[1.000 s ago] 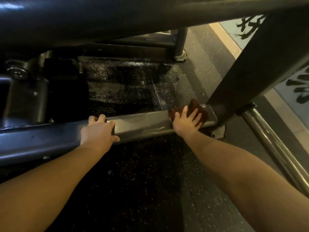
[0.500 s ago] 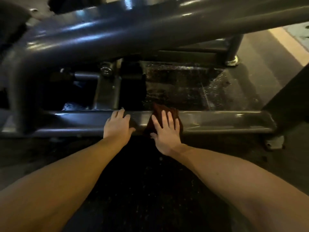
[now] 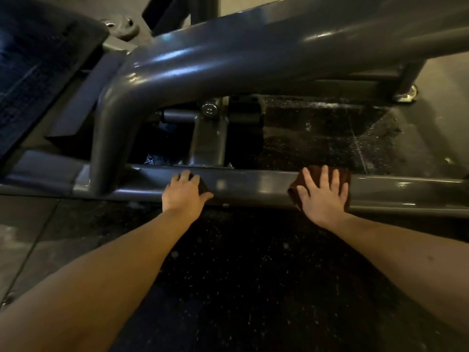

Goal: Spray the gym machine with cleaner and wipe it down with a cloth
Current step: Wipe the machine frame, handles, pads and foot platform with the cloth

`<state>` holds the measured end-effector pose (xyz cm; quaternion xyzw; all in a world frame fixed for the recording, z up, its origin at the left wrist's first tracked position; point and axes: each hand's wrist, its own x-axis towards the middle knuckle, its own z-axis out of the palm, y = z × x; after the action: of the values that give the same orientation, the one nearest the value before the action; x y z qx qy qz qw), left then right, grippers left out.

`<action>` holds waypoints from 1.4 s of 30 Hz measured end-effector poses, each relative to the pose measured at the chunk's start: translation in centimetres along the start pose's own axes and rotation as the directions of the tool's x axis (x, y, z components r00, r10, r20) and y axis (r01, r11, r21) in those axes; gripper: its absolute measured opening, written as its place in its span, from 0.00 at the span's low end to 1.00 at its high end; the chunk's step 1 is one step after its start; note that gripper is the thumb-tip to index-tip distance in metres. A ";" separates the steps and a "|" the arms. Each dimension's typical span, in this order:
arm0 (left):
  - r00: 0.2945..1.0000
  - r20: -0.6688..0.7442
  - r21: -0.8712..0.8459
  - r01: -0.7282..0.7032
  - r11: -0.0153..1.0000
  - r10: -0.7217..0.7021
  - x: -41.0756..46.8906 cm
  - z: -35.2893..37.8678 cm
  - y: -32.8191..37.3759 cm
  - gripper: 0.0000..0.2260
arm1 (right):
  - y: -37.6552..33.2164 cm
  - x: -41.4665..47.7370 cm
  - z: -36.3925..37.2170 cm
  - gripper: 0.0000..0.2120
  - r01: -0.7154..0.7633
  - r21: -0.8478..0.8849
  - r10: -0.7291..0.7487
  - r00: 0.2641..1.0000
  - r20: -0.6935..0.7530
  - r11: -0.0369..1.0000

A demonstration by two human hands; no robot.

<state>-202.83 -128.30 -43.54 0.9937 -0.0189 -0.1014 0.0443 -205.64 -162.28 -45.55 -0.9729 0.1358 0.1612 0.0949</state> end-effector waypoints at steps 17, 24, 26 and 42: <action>0.992 0.040 -0.048 0.122 0.991 -0.120 -0.2 0.0 -4.1 0.30 | -15.4 0.8 4.5 0.31 0.659 -0.235 -0.680 0.733 -0.009 0.714; 0.995 -0.013 -0.102 0.095 0.990 -0.097 -0.6 0.9 -4.8 0.30 | -2.0 -0.4 2.9 0.27 0.639 -0.239 -0.679 0.713 -0.172 0.731; 0.989 -0.069 -0.072 0.126 0.989 -0.131 -0.9 1.3 -6.1 0.30 | 0.6 -1.0 2.5 0.27 0.593 -0.205 -0.625 0.760 -0.179 0.779; 0.972 -0.034 -0.179 0.223 0.958 -0.232 -0.1 0.9 -9.6 0.30 | -18.0 0.9 5.5 0.24 0.642 -0.107 -0.649 0.738 -0.186 0.760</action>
<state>-202.88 -118.80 -45.32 0.9840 0.1057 -0.0798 0.1194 -201.06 -144.21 -48.44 -0.9725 -0.2030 0.0162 0.1127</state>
